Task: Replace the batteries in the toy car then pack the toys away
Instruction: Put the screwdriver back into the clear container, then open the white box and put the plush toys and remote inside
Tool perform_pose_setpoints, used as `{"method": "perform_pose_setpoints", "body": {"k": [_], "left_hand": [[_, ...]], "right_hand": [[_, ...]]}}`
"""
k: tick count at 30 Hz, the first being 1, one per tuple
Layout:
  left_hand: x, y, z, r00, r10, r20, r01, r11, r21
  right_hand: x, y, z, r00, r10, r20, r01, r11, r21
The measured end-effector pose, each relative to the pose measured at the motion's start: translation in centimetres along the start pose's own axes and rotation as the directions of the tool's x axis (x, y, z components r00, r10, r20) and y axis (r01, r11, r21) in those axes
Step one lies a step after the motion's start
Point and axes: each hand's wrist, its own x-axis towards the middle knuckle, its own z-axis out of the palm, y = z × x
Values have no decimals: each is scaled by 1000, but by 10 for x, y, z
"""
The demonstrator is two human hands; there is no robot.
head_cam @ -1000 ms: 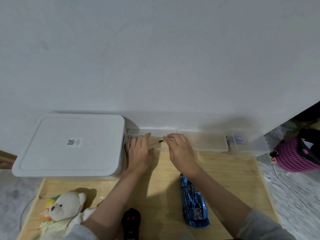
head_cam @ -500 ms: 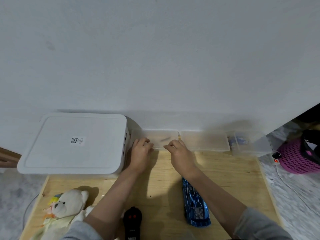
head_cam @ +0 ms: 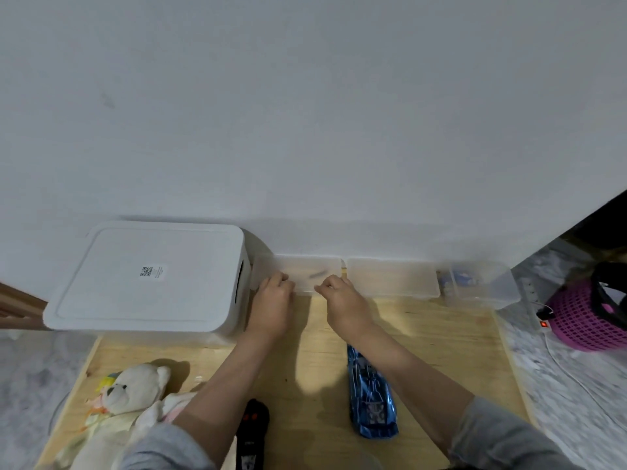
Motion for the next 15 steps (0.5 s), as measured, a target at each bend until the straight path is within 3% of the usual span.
{"method": "perform_pose_setpoints", "body": {"k": [2,5,8,11,15], "left_hand": [[-9,9,-4,998,-39,50,35,995,89],[-33,22,-8,997,-69,44,64,994,90],[-63,30,-15,995,-44,-86,40,998,-50],[-88,32,-33,954,16,-299,-83,974,-211],[-111,15,-72,878,-29,-477,-95,968,-233]], "right_hand": [[-5,-2,-7,998,30,59,-31,999,24],[-24,-10,-20,1000,26,10,-27,989,144],[-43,-21,-29,996,42,-73,-19,957,288],[-51,-40,-35,990,90,-104,-40,913,407],[-51,-82,-35,988,129,-88,-62,842,535]]}}
